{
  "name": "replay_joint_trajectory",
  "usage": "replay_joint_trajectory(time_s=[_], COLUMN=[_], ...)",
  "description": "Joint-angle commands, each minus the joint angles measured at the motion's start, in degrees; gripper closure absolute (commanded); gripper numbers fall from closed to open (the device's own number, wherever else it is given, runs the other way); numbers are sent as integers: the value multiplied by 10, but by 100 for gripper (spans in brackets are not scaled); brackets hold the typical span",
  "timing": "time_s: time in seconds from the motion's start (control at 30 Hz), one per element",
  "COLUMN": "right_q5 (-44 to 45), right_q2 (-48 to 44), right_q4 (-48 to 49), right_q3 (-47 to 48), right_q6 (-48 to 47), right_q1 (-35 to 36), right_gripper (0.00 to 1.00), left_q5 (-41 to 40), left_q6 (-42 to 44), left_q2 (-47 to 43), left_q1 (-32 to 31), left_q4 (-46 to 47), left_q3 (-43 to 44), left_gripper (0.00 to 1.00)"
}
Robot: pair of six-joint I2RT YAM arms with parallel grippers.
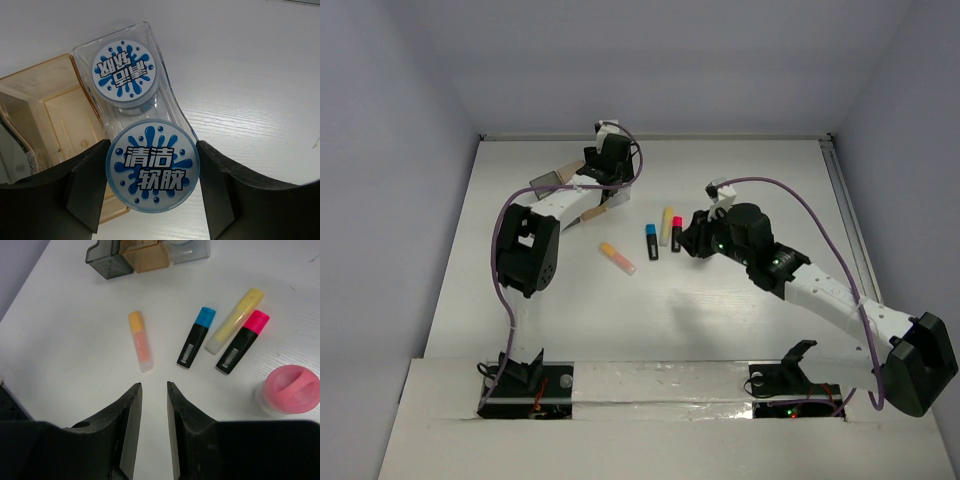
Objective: Sort the stationery into containers
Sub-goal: Place the stationery in the storage box, then pick up the stationery from the center of the board.
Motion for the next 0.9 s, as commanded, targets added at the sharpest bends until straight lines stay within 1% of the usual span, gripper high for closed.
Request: replay_joint_trajectory(time_s=[0.0,0.03,0.1,0.13,0.17,0.23,0.27,0.33,0.37,0.4,0.43,0.47,0.5,0.53,0.57,0.6,0.63,0.67,0.7,0.73,0.77,0.8,0.83,0.87], right_q5=[-3,1,2,1,-3,-2,-1,-11,-17,-27,-28,-28,-31,-31,-30,-23,-18,-12,4,14,22,28,28,28], right_q2=[4,3,5,8,8,8,10,19,29,33,39,49,55,62,67,75,80,86,98,102,100,89,82,74], right_q4=[22,30,27,19,19,30,30,18,17,17,20,18,15,10,10,10,10,7,-11,-27,-30,-32,-33,-37], right_q3=[13,9,10,13,14,8,8,18,21,22,23,25,28,32,36,36,36,44,50,57,61,67,69,72], right_q6=[-8,-9,-12,-13,-13,-15,-16,-19,-22,-23,-23,-23,-23,-25,-26,-26,-26,-27,-29,-31,-33,-34,-31,-30], right_q1=[2,2,2,2,2,2,2,2,2,2,2,2,2,2,2,2,2,2,9,9,15,21,21,21], right_gripper=[67,67,64,62,58,52,49,49,53,62,70,91,100,100,100,100,100,100,100,100,100,100,100,93], left_q5=[-12,-10,-12,-10,-6,-1,-2,-1,1,6,19,27,34,44,46,45,48,51,52,46,43,42,43,41], left_q6=[7,6,2,-1,-3,-8,-10,-14,-23,-31,-41,-50,-67,-73,-80,-95,-104,-111,-120,-123,-123,-125,-127,-127], left_q2=[-16,-15,-19,-24,-40,-58,-83,-116,-158,-182,-231,-257,-284,-336,-360,-384,-407,-452,-476,-520,-543,-565,-608,-628], left_q1=[3,3,3,3,3,3,3,-2,-2,-2,-2,-8,-8,-14,-26,-31,-36,-44,-59,-68,-76,-82,-82,-87], left_q4=[30,28,28,31,38,45,45,57,66,87,98,110,136,145,152,158,156,154,141,135,128,110,98,81], left_q3=[22,24,23,18,7,1,-5,-23,-55,-77,-98,-150,-179,-206,-260,-286,-309,-351,-370,-387,-419,-433,-443,-453], left_gripper=[47,37,27,18,16,15,15,16,18,20,28,33,40,64,74,88,95,100,100,100,100,100,100,100])
